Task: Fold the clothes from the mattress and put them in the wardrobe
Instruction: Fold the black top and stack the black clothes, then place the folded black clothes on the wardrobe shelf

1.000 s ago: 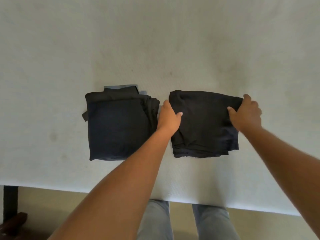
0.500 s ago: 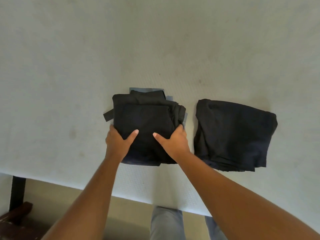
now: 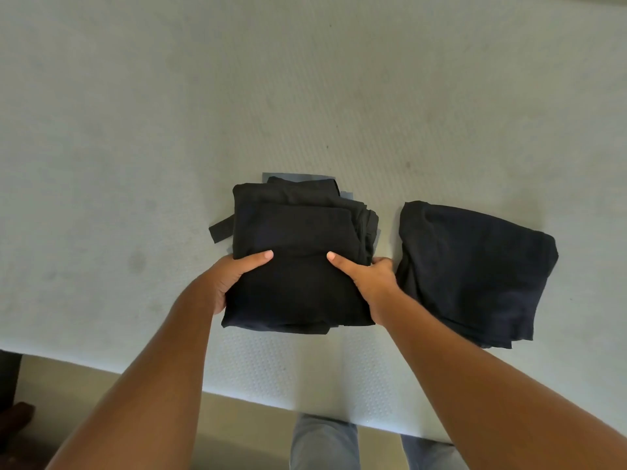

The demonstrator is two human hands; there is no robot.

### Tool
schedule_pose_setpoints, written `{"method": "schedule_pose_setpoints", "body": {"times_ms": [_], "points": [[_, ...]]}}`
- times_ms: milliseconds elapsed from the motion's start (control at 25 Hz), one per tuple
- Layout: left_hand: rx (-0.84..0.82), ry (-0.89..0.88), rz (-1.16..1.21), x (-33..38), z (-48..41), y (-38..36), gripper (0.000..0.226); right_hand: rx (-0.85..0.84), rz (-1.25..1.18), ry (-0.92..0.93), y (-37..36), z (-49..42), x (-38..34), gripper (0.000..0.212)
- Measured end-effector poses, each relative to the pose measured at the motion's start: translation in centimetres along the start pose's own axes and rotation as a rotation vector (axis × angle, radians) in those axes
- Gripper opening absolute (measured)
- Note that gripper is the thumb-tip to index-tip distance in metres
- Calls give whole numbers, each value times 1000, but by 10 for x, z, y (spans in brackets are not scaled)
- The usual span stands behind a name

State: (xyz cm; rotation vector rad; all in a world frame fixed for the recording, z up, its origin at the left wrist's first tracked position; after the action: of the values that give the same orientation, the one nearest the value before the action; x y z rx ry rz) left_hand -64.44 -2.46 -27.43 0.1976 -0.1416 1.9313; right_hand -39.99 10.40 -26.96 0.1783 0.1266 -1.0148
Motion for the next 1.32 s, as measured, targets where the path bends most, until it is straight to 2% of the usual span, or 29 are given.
{"method": "schedule_pose_setpoints", "body": {"times_ms": [80, 160, 320, 440, 640, 760, 840, 960, 1040, 1160, 1320], "points": [[-54, 14, 68, 0, 4, -5, 72, -76, 4, 11, 7, -2, -3, 111], [-68, 4, 102, -4, 5, -11, 64, -105, 54, 31, 7, -5, -5, 106], [-54, -22, 151, -12, 11, -15, 59, -128, 126, 56, 3, -5, 0, 103], [-78, -10, 180, -18, 23, -20, 54, -238, 14, 75, 10, 7, 3, 71], [-70, -1, 218, -17, 72, -25, 52, -352, -59, 79, 27, 53, 8, 70], [-81, 0, 220, -9, 120, -25, 55, -393, -108, 104, 34, 99, 8, 60], [-109, -44, 219, 5, 157, -28, 52, -399, -146, 153, 41, 134, 5, 63], [-154, -129, 149, 31, 219, -44, 57, -379, -200, 250, 62, 197, 3, 52], [-169, -193, 72, 45, 256, -60, 60, -352, -244, 313, 81, 238, 10, 53], [-208, -264, -36, 60, 296, -104, 63, -303, -309, 395, 120, 285, 29, 60], [-271, -301, -199, 60, 329, -189, 66, -206, -409, 465, 191, 335, 80, 47]]}}
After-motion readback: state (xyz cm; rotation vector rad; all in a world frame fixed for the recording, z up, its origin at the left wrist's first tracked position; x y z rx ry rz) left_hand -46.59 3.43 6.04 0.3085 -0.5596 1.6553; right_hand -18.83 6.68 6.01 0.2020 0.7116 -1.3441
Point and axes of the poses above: each hand's wrist, its own z-axis away from the middle knuckle, its own y-axis out of the back of the hand, x = y × z, the point moved 3 cm from there along -z, towards the middle knuckle, and after that the axes turned 8 degrees about -x, right-handed, at the moved point
